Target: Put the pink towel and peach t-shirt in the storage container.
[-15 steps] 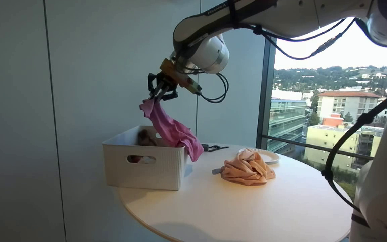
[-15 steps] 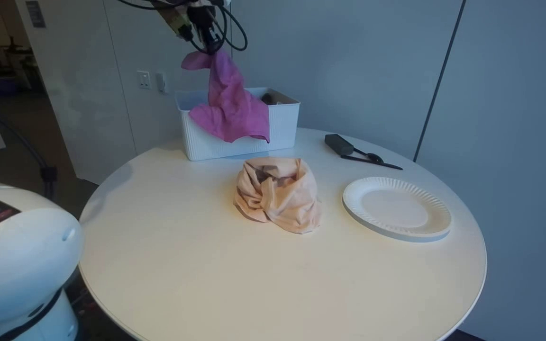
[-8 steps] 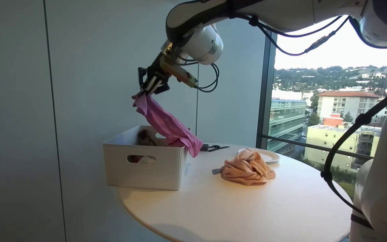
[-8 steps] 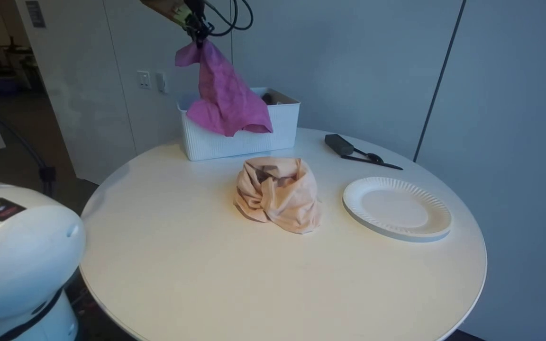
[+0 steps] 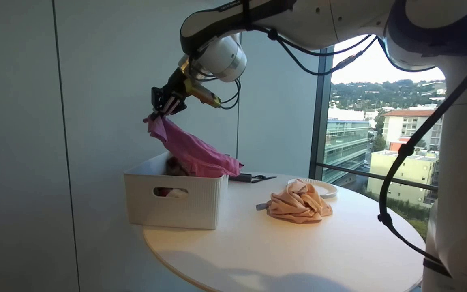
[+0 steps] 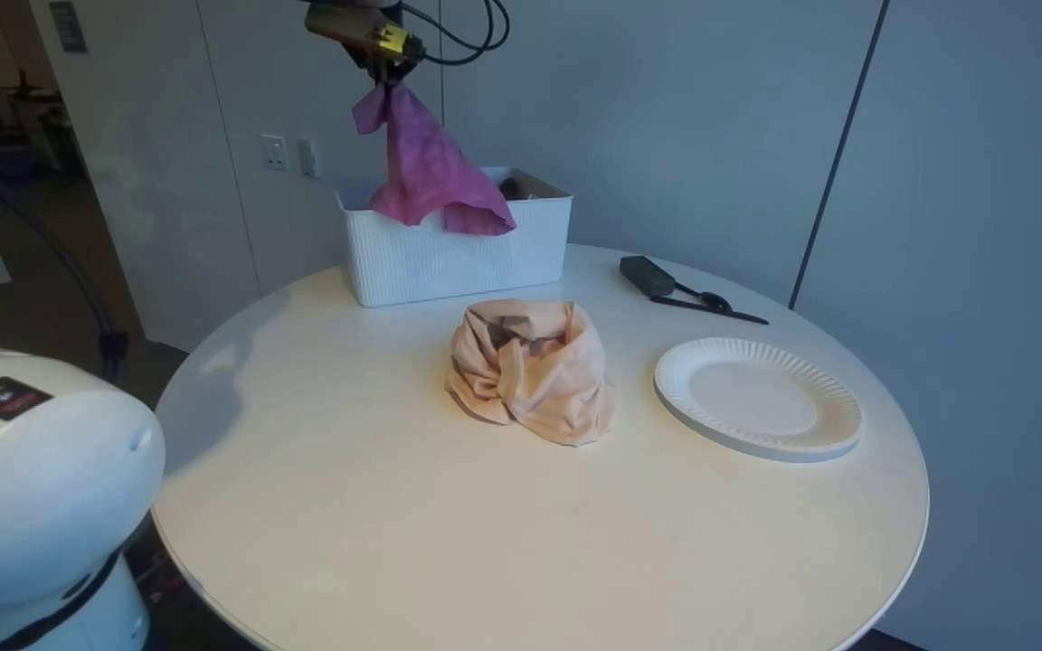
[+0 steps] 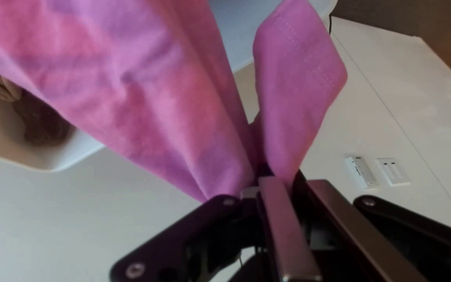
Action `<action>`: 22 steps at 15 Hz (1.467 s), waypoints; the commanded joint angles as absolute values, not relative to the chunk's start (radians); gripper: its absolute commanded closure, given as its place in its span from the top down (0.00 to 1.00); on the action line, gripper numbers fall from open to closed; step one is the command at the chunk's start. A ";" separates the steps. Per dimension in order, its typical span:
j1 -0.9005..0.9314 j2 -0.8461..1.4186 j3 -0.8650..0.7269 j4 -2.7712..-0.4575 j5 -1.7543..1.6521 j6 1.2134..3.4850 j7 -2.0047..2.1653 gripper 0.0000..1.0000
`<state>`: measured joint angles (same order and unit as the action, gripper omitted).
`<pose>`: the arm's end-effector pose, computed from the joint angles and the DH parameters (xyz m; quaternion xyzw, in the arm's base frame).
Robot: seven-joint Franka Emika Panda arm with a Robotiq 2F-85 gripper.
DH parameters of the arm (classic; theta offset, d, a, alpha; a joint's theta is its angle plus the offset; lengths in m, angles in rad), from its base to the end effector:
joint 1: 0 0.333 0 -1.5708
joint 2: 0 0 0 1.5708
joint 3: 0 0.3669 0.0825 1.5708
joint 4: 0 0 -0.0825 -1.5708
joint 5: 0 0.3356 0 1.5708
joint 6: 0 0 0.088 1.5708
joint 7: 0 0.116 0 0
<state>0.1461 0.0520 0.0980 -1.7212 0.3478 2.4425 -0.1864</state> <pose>0.5702 0.1427 0.6727 -0.9275 -0.1113 -0.3189 0.1603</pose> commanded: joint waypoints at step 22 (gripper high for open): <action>0.126 0.530 0.289 -1.005 0.334 2.054 -0.598 0.05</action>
